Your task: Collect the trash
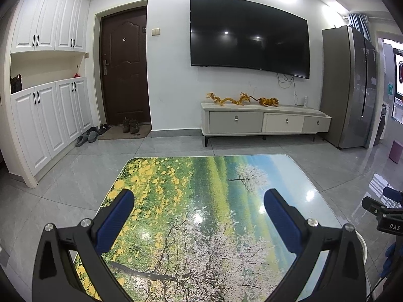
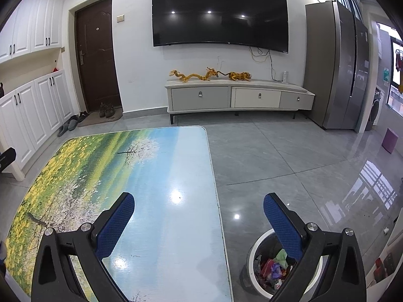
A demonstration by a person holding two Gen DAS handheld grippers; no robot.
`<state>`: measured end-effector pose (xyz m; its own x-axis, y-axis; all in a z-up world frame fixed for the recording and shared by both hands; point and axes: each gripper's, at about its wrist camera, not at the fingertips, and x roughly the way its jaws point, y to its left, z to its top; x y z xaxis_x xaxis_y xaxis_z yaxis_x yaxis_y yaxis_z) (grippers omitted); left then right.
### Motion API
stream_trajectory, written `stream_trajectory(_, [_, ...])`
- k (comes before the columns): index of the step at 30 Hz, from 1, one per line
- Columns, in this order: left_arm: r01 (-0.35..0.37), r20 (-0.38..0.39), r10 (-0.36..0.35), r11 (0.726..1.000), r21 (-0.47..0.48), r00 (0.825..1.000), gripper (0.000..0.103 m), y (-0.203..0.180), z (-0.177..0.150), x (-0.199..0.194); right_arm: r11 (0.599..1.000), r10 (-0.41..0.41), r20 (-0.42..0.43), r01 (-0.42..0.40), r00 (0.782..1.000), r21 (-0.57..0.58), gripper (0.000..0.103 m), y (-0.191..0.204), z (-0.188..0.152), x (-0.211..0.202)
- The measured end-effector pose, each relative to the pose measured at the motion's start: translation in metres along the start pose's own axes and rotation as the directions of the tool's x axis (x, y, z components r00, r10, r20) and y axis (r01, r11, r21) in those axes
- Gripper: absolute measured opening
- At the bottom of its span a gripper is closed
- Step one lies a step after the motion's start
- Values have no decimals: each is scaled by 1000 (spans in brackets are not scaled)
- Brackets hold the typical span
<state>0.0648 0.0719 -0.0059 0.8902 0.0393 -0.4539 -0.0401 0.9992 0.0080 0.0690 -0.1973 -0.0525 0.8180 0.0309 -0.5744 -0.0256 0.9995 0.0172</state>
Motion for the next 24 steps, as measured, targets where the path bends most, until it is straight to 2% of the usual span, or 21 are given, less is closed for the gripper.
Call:
stream_trajectory(8, [14,-37,-13,1000,23,999,103,0,-3,5,1000,-16,14,16,1000,-1,103,0,-1,-2])
stream_trajectory(24, [-1,-45,2,1000,24,999,103,5,-8,10,999,-40,34,40,999,-13,103,3,0,-7])
